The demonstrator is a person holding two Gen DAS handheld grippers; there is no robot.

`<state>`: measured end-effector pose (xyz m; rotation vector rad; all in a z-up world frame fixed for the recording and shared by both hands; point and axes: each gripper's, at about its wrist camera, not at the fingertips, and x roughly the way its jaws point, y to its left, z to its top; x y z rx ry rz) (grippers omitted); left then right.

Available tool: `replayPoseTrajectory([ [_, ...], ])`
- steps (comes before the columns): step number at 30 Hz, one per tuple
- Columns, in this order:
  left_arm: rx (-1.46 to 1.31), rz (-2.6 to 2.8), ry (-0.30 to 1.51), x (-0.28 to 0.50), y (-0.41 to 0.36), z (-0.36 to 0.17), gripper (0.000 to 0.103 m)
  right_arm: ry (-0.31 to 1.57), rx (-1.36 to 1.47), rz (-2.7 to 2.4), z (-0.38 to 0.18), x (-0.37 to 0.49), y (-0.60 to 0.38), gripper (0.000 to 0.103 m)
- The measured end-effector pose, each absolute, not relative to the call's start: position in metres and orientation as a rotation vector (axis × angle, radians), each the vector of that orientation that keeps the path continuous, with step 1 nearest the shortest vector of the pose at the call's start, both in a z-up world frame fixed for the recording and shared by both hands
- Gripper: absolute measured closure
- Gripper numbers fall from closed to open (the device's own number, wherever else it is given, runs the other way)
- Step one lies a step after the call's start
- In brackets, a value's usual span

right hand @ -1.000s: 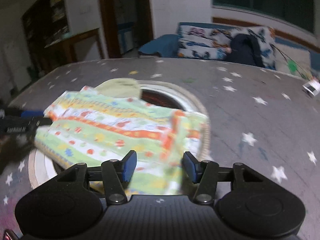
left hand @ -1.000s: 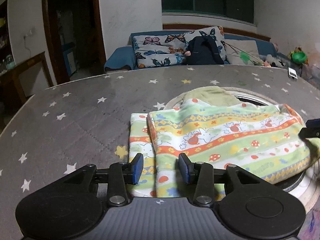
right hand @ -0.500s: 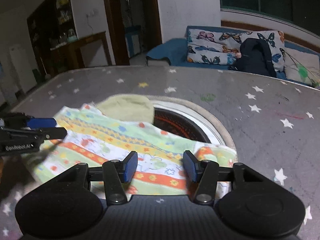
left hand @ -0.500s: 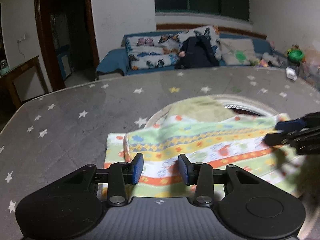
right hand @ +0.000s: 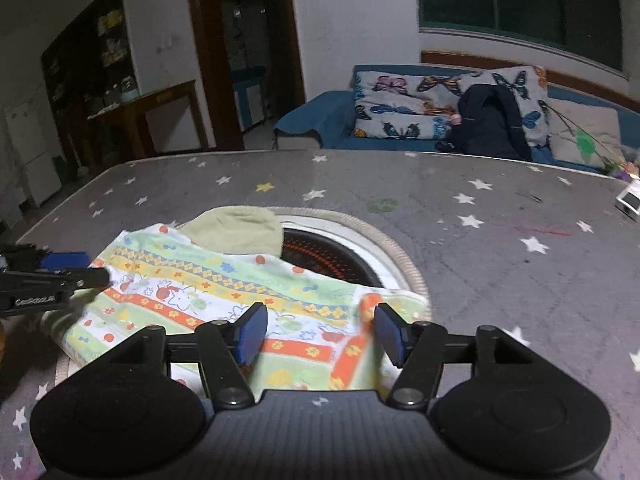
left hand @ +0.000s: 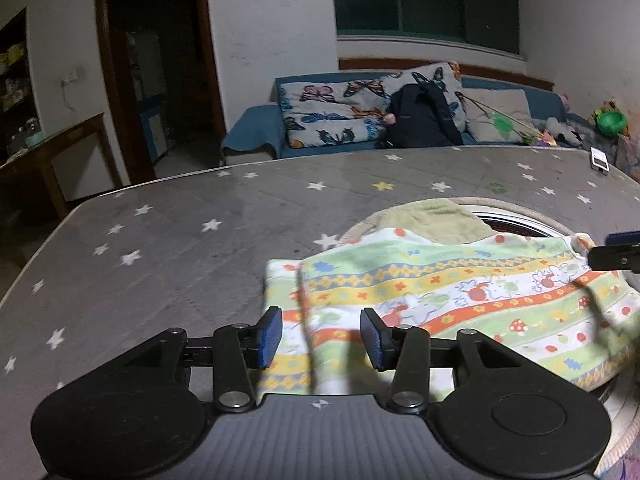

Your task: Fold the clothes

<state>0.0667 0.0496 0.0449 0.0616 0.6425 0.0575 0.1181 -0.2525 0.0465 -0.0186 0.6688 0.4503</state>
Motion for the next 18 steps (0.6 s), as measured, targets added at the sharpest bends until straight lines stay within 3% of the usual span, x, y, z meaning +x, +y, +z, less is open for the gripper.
replayPoseTrajectory([
  [10, 0.012, 0.107, 0.663, 0.048, 0.063, 0.045, 0.038, 0.656, -0.010, 0.453, 0.051, 0.085, -0.267, 0.041],
  [13, 0.007, 0.120, 0.670, 0.043, 0.062, 0.045, 0.033, 0.639, -0.033, 0.475, 0.053, 0.071, -0.263, 0.029],
  [18, 0.003, 0.141, 0.683, 0.037, 0.059, 0.046, 0.025, 0.621, -0.073, 0.523, 0.054, 0.054, -0.254, 0.025],
])
